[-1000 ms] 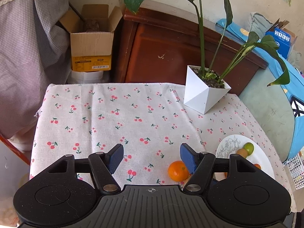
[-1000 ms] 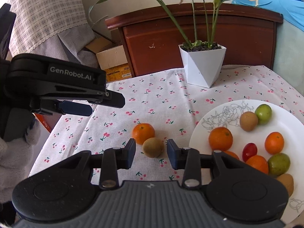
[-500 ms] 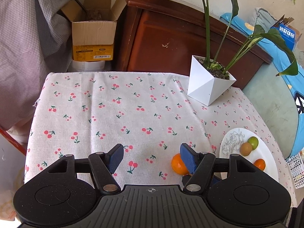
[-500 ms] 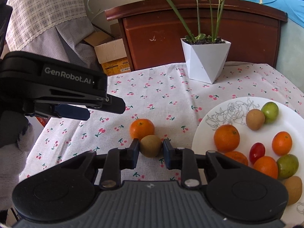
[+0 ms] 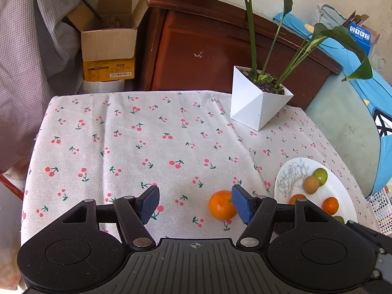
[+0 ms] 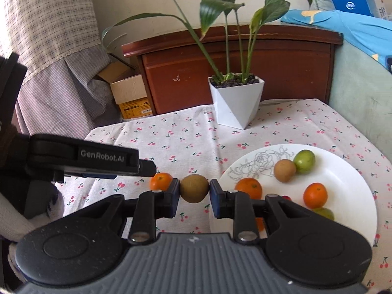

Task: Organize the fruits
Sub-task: 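Grasp an orange with the left gripper while the right grasps a brown kiwi, then carry the orange and kiwi onto the plate and open both grippers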

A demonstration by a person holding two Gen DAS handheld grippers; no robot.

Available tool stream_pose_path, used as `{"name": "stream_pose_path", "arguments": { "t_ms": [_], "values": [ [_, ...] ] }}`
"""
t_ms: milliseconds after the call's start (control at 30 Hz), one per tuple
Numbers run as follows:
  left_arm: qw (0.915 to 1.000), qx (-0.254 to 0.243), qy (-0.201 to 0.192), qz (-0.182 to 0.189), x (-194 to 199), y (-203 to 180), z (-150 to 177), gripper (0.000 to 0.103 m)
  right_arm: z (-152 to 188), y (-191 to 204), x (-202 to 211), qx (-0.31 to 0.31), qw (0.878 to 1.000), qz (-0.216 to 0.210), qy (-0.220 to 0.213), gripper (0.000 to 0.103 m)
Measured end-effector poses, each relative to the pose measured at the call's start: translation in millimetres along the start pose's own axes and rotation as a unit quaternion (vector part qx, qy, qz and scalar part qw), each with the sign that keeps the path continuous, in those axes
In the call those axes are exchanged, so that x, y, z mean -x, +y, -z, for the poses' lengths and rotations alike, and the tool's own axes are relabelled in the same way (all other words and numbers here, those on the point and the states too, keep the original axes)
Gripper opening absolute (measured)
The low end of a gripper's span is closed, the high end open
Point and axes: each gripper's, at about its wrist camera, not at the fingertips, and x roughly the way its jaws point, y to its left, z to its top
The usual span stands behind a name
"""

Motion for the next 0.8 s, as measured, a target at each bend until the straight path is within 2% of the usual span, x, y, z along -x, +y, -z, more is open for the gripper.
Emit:
{"name": "stream_pose_path", "arguments": {
  "t_ms": [267, 400, 500, 667, 800],
  "values": [
    [0.9989, -0.046, -0.008, 0.0, -8.7, -19.5, 12.0, 0.062, -6.7, -24.3, 14.9, -0.058, 0.998, 0.025, -0.021, 0.026],
    [0.9968, -0.078, -0.016, -0.006, -14.8, -30.2, 17.3, 0.056, -8.1, -38.0, 20.8, -0.094, 0.995, 0.029, -0.025, 0.026],
    [0.996, -0.088, -0.014, -0.007, -20.6, -33.8, 21.3, 0.043, -8.9, -48.6, 25.4, -0.119, 0.992, 0.033, -0.028, 0.026],
    [0.9936, -0.11, -0.02, -0.014, -25.8, -41.5, 25.6, 0.029, -9.3, -68.1, 33.2, -0.162, 0.985, 0.043, -0.035, 0.027],
    [0.9948, -0.098, -0.025, 0.003, -22.9, -45.4, 24.8, 0.029, -9.9, -82.1, 41.5, -0.188, 0.98, 0.057, -0.045, 0.027]
  ]
}}
